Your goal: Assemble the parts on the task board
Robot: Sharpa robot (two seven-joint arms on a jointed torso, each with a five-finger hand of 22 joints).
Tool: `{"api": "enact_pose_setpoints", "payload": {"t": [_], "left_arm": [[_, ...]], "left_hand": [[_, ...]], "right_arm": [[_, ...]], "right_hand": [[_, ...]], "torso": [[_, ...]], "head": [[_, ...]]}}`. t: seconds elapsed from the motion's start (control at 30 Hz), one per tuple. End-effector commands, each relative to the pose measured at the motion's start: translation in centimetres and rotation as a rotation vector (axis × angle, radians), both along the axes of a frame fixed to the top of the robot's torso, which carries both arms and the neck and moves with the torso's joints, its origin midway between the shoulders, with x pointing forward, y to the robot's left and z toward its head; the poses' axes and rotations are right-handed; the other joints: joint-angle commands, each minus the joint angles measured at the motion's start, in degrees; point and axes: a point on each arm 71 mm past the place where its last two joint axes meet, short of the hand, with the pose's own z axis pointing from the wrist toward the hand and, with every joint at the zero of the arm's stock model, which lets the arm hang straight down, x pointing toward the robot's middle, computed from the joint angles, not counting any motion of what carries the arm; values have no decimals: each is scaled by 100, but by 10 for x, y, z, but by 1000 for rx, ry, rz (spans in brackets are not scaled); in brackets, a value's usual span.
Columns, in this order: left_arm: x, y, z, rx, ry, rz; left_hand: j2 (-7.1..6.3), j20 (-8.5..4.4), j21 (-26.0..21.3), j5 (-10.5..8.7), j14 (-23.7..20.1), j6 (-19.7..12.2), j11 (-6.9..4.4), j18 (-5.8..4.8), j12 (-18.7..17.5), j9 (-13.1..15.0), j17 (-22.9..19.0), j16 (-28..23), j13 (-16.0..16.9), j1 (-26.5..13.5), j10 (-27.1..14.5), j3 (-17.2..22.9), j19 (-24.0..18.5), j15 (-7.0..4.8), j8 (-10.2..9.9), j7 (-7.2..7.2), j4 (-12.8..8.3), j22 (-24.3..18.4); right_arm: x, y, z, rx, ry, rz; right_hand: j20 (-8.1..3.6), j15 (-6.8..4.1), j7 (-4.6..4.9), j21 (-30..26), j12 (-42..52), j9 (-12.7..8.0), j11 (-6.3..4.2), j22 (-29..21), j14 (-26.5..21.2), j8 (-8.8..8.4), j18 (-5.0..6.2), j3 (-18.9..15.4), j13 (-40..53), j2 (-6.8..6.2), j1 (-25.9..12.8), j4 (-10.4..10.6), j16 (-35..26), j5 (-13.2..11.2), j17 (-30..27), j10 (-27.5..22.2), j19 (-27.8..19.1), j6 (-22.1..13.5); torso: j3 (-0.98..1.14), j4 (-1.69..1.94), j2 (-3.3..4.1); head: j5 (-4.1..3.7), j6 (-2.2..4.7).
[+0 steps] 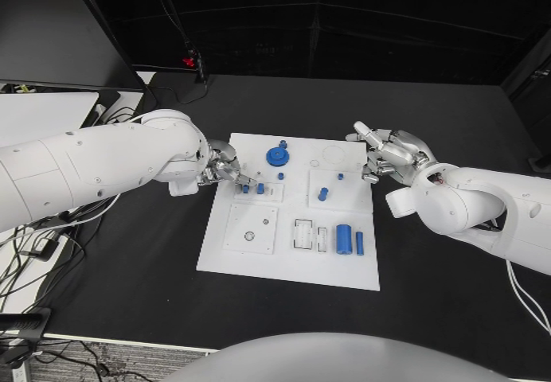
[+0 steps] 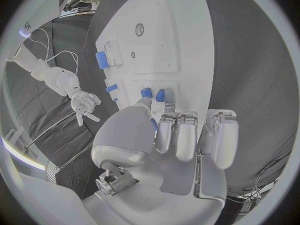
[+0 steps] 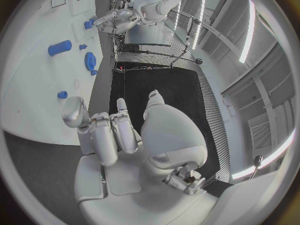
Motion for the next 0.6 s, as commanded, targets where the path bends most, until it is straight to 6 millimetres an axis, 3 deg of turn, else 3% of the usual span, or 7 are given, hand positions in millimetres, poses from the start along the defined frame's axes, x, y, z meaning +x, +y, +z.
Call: {"api": "enact_pose_setpoints", "payload": {"t": [0.03,0.17,0.3,0.43,0.6], "left_arm": [[-1,3,-5,-13,-28,14],[0,6,-1,-79,-92,24],[1,10,6,-152,-167,33],[2,14,15,-233,-252,41],[3,14,30,-400,-392,57]], "left_hand": [[-9,33,18,-362,602,-38,49,-37,20,11,1510,5,1506,-217,597,-178,597,45,65,34,-6,1509],[22,47,18,-964,602,-97,69,-37,20,75,1510,5,1506,-510,597,-467,597,61,181,55,-8,1509],[11,60,18,-1271,602,-166,84,-37,20,120,1510,5,1506,-671,597,-711,597,74,270,70,-11,1509],[-3,65,18,-1378,602,-194,88,-37,20,131,1510,5,1506,-738,597,-825,597,78,304,76,-10,1509],[-12,74,18,-1380,602,-292,97,-37,20,125,1510,5,1506,-605,597,-912,597,86,328,90,-22,1509]], "right_arm": [[0,1,1,6,-6,6],[0,1,1,6,-6,5],[0,1,1,6,-7,5],[1,1,1,5,-7,4],[1,0,1,5,-7,4]], "right_hand": [[-12,36,543,26,-33,-5,10,643,207,30,17,-32,817,16,-46,8,36,19,1103,-45,-38,-37],[-12,36,543,26,-33,-5,10,643,207,30,17,-32,817,16,-46,8,36,19,1103,-45,-38,-37],[-12,36,543,26,-33,-5,10,643,207,30,17,-32,817,16,-46,8,36,19,1103,-45,-38,-37],[-12,36,543,26,-33,-5,10,643,207,30,17,-32,817,16,-46,8,36,19,1103,-45,-38,-37],[-12,36,543,26,-33,-5,10,643,207,30,17,-32,817,16,-46,8,36,19,1103,-45,-38,-37]], "torso": [[0,3,1],[-1,3,-2],[0,5,-3],[-1,11,-2],[-2,6,3]], "head": [[4,11],[5,19],[-4,24],[-17,33],[-27,50]]}}
